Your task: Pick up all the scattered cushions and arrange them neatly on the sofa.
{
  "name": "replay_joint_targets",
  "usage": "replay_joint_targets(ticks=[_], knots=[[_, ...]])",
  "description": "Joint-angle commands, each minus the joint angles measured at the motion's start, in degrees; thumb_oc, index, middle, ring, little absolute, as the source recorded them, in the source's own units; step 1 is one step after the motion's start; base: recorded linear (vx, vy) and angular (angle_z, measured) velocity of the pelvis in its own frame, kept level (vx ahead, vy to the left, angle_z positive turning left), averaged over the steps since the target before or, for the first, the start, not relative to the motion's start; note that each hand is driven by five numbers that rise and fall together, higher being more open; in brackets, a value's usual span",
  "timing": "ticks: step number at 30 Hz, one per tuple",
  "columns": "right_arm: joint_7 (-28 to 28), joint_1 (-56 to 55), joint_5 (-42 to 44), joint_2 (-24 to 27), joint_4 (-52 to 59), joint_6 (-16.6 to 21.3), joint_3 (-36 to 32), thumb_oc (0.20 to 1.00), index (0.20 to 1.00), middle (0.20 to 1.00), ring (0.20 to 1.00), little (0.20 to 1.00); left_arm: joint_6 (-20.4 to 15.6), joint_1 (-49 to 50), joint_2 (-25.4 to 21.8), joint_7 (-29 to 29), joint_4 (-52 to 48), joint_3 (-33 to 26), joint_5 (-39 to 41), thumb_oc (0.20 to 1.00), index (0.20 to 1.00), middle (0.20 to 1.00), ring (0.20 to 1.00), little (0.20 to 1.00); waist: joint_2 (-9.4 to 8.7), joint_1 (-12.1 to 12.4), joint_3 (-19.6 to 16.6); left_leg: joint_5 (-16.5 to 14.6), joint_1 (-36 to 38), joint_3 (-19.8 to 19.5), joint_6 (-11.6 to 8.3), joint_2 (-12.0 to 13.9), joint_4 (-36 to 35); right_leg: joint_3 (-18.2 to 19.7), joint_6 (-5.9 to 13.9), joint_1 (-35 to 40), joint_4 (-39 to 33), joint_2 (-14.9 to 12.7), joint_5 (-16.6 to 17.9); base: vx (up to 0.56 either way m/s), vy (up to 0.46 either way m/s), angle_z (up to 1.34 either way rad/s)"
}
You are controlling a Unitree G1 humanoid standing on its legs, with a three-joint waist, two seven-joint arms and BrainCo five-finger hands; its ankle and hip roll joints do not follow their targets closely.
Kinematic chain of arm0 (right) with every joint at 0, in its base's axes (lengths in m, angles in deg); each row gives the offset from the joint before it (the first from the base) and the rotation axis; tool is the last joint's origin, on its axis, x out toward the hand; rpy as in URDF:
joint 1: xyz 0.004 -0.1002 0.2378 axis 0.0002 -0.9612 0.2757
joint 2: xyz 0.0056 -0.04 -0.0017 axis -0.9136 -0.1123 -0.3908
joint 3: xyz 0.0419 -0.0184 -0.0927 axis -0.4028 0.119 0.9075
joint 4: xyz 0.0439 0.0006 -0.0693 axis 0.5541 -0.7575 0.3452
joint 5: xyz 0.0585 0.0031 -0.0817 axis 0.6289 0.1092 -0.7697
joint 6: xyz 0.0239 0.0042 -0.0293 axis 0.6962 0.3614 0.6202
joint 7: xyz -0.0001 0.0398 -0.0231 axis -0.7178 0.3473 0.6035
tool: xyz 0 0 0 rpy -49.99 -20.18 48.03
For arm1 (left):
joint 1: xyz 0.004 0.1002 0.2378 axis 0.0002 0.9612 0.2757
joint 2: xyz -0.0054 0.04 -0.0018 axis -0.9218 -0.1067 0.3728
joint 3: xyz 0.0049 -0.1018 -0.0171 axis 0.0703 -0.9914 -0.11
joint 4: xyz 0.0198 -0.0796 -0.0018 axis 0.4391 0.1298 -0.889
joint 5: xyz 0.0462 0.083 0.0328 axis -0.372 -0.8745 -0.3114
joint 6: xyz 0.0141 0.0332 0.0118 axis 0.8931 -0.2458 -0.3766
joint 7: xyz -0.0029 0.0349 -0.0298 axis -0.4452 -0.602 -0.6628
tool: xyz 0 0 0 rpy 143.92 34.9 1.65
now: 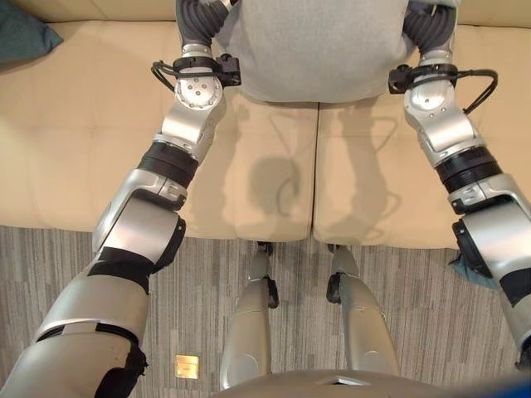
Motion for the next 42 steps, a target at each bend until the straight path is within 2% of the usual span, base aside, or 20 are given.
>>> replay_joint_targets(ticks=[1,6,10,16,17,21,26,27,28,29,30,31,32,33,34,35,36,37,38,42], knots=[[-2.6,10.1,-9.9,-1.3,-2.1,-2.4,5.6,1.000,1.000,1.000,1.000,1.000,-1.4,-8.3,-2.4,3.0,3.8,4.1,-4.3,1.000,1.000,1.000,1.000,1.000,-2.33,2.0,-2.9,-3.4,0.7,-1.5,-4.59,-0.1,0.0,2.2,8.50,0.1,0.6,-2.5,-2.3,0.03,-0.008,-0.02],[-3.2,17.0,-13.8,1.5,-6.5,-5.6,10.5,1.000,1.000,1.000,1.000,1.000,-0.1,-12.2,-5.2,2.9,7.4,5.8,-4.6,1.000,1.000,1.000,1.000,1.000,-2.11,2.5,-4.1,-3.6,1.1,-1.6,-4.67,-0.1,0.0,2.1,8.55,0.5,0.5,-2.5,-2.5,0.03,-0.003,-0.04],[-2.6,20.8,-11.1,4.4,-12.2,-6.9,14.3,1.000,1.000,1.000,1.000,1.000,-0.5,-14.8,-8.4,2.7,11.4,6.5,-1.2,1.000,1.000,1.000,1.000,1.000,-2.20,2.7,-5.5,-3.8,1.9,-1.8,-4.76,-0.5,0.0,1.9,8.61,1.4,0.4,-2.6,-2.5,0.02,-0.006,0.00],[-2.1,22.0,-7.9,9.1,-18.8,-7.7,16.1,1.000,1.000,1.000,1.000,1.000,0.5,-15.0,-14.5,2.4,15.5,6.0,-0.2,1.000,1.000,1.000,1.000,1.000,-2.34,3.0,-6.4,-3.9,2.5,-1.7,-4.74,-0.6,0.0,1.9,8.57,2.1,0.3,-2.4,-2.5,0.00,-0.001,0.02],[-1.7,21.6,-7.6,11.7,-19.4,-7.7,16.6,1.000,1.000,1.000,1.000,1.000,0.6,-14.3,-17.5,1.9,15.5,6.2,-0.7,1.000,1.000,1.000,1.000,1.000,-2.25,3.1,-6.7,-3.9,2.6,-1.7,-4.72,-0.6,0.0,1.8,8.57,2.3,0.3,-2.4,-2.6,0.00,0.000,0.00],[-1.8,17.0,-6.7,17.0,-16.4,-7.2,14.1,1.000,1.000,1.000,1.000,1.000,-0.1,-8.0,-23.1,1.4,11.4,3.0,-1.0,1.000,1.000,1.000,1.000,1.000,-2.14,3.2,-7.2,-4.1,2.9,-1.7,-4.70,-0.6,0.0,1.8,8.38,2.5,0.3,-2.4,-2.6,0.00,0.000,0.00],[-1.6,3.6,-10.4,24.0,-6.8,-6.3,6.7,1.000,1.000,1.000,1.000,1.000,-0.6,9.4,-27.2,-0.5,1.6,-6.7,-3.9,1.000,1.000,1.000,1.000,1.000,-2.16,3.0,-8.5,-4.9,4.8,-1.5,-4.50,-0.3,0.0,1.5,8.13,4.5,0.3,-2.3,-3.4,0.04,0.000,0.02],[-0.9,-10.1,-12.3,26.1,-0.4,-5.1,-2.7,1.000,1.000,1.000,1.000,1.000,-0.5,23.4,-26.4,-1.7,-4.6,-15.3,-6.4,1.000,1.000,1.000,1.000,1.000,-2.38,2.8,-9.3,-5.7,7.2,-1.4,-4.35,-0.3,0.0,1.3,7.95,7.1,0.3,-2.3,-4.2,0.08,-0.021,0.03],[-0.8,-11.0,-12.5,26.0,0.3,-5.3,-3.2,1.000,1.000,1.000,1.000,1.000,-0.4,24.2,-26.4,-1.7,-5.2,-15.7,-6.5,1.000,1.000,1.000,1.000,1.000,-2.44,2.7,-9.5,-5.8,7.3,-1.4,-4.35,-0.3,0.0,1.2,7.95,7.3,0.3,-2.3,-4.2,0.08,-0.028,0.04],[-0.5,-15.6,-13.1,26.0,2.5,-5.1,-6.5,1.000,1.000,1.000,1.000,1.000,-0.2,28.7,-25.7,-2.1,-6.9,-18.2,-7.3,1.000,1.000,1.000,1.000,1.000,-2.61,2.6,-9.8,-6.0,8.2,-1.3,-4.36,-0.1,0.0,1.1,7.88,8.3,0.3,-2.3,-4.5,0.09,-0.038,0.06],[2.8,-31.2,-14.3,24.7,7.5,-3.6,-15.9,1.000,1.000,1.000,1.000,1.000,0.5,43.3,-22.2,-4.3,-11.9,-25.5,-10.1,1.000,1.000,1.000,1.000,1.000,-3.34,2.3,-10.2,-7.0,11.4,-1.2,-4.18,0.0,0.0,0.8,7.77,11.7,0.3,-2.4,-5.4,0.14,-0.060,0.05],[6.5,-41.1,-13.5,22.0,10.4,-2.3,-20.7,1.000,1.000,1.000,1.000,1.000,1.3,51.4,-18.8,-6.5,-13.8,-28.4,-11.4,1.000,1.000,1.000,1.000,1.000,-3.88,2.2,-10.2,-7.4,14.1,-1.1,-4.13,0.2,0.0,0.5,7.77,14.6,0.3,-2.4,-6.0,0.10,-0.045,0.05],[6.6,-41.5,-13.5,21.9,10.6,-2.3,-21.0,1.000,1.000,1.000,1.000,1.000,1.3,51.5,-18.8,-6.5,-13.9,-28.4,-11.4,1.000,1.000,1.000,1.000,1.000,-3.97,2.2,-10.2,-7.2,14.0,-1.1,-4.07,0.1,0.0,0.4,7.77,14.5,0.3,-2.5,-5.8,0.10,-0.061,0.00],[14.1,-53.7,-13.2,18.7,14.6,-0.9,-24.3,1.000,1.000,1.000,1.000,1.000,2.5,62.5,-12.0,-11.2,-15.0,-30.6,-12.1,1.000,1.000,1.000,1.000,1.000,-4.66,2.2,-9.9,-8.1,18.2,-0.9,-3.95,0.7,0.0,-0.1,7.91,19.0,0.3,-2.7,-6.8,0.04,-0.035,-0.03],[14.2,-53.9,-13.2,18.6,14.7,-1.0,-24.5,1.000,1.000,1.000,1.000,1.000,2.5,62.6,-12.0,-11.2,-15.1,-30.6,-12.1,1.000,1.000,1.000,1.000,1.000,-4.73,2.1,-9.9,-7.9,18.1,-1.0,-3.89,0.5,0.0,-0.2,7.91,18.9,0.3,-2.9,-6.7,0.08,-0.048,0.01],[18.3,-59.6,-13.8,15.4,13.8,0.6,-25.0,1.000,1.000,1.000,1.000,1.000,3.7,68.2,-8.2,-14.8,-12.8,-30.1,-15.9,1.000,1.000,1.000,1.000,1.000,-4.93,2.2,-9.6,-8.7,21.3,-0.8,-3.61,0.7,0.0,-0.2,7.90,22.2,0.3,-2.7,-7.6,0.03,-0.010,0.07],[20.2,-61.2,-14.4,14.6,13.5,0.6,-25.2,1.000,1.000,1.000,1.000,1.000,4.5,70.2,-7.0,-16.4,-12.1,-30.0,-16.6,1.000,1.000,1.000,1.000,1.000,-5.08,2.2,-9.9,-8.5,21.9,-0.8,-3.34,0.6,0.0,-0.5,7.82,22.9,0.3,-2.7,-7.6,0.07,-0.008,0.08],[22.5,-63.8,-15.5,11.1,10.2,1.0,-24.9,1.000,1.000,1.000,1.000,1.000,5.4,73.1,-3.0,-18.7,-6.1,-29.8,-18.2,1.000,1.000,1.000,1.000,1.000,-5.04,2.3,-10.1,-9.2,24.8,-0.4,-3.14,0.7,0.0,-0.8,7.66,25.9,0.3,-2.5,-8.5,0.04,0.004,0.15],[22.6,-63.8,-15.5,11.1,10.1,1.1,-24.9,1.000,1.000,1.000,1.000,1.000,5.3,73.0,-3.0,-18.7,-6.1,-29.8,-18.2,1.000,1.000,1.000,1.000,1.000,-5.10,2.3,-10.1,-9.0,24.7,-0.5,-3.09,0.6,0.0,-0.8,7.67,25.8,0.3,-2.6,-8.4,0.01,0.013,0.09],[26.3,-65.5,-19.9,3.1,-2.9,1.0,-19.2,1.000,1.000,1.000,1.000,1.000,8.0,75.6,6.0,-23.1,13.7,-29.0,-20.2,1.000,1.000,1.000,1.000,1.000,-5.37,3.1,-11.6,-10.5,31.3,0.1,-2.27,0.8,0.0,-1.2,6.96,32.7,0.3,-1.8,-10.2,0.02,0.003,0.02]])
